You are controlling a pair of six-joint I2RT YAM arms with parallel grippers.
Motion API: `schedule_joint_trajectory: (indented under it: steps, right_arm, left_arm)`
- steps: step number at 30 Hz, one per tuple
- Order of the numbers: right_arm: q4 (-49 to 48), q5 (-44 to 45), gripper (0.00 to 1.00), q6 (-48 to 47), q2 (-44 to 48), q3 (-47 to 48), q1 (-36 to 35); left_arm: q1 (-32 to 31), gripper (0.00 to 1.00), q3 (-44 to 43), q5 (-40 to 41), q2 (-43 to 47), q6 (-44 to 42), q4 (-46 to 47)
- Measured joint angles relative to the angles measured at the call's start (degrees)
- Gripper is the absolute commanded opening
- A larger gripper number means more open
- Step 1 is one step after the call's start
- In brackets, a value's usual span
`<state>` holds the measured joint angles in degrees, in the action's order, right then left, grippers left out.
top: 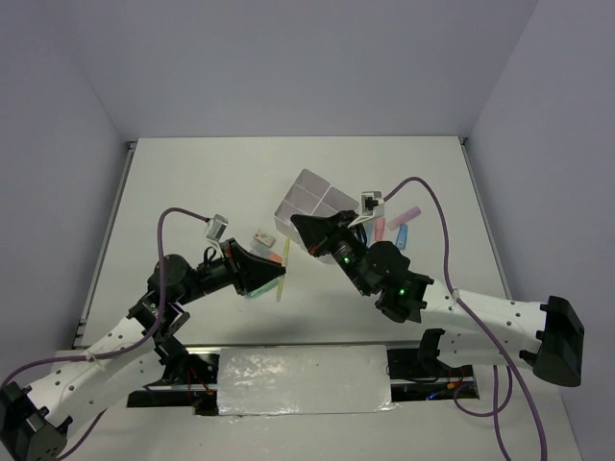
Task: Sort the stationery into containers
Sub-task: Close the pen cap on the pen.
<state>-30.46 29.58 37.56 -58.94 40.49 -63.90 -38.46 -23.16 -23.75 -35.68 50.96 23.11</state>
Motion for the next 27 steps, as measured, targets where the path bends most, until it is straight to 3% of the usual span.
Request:
schedule_joint_trajectory:
  steps: [27]
  right_arm:
    - [-0.1, -3.3, 0.0, 1.3, 0.0, 0.0, 0.0]
  left_arm:
    - [0.0, 0.0, 0.0, 1.2, -0.1, -0.6, -1.5]
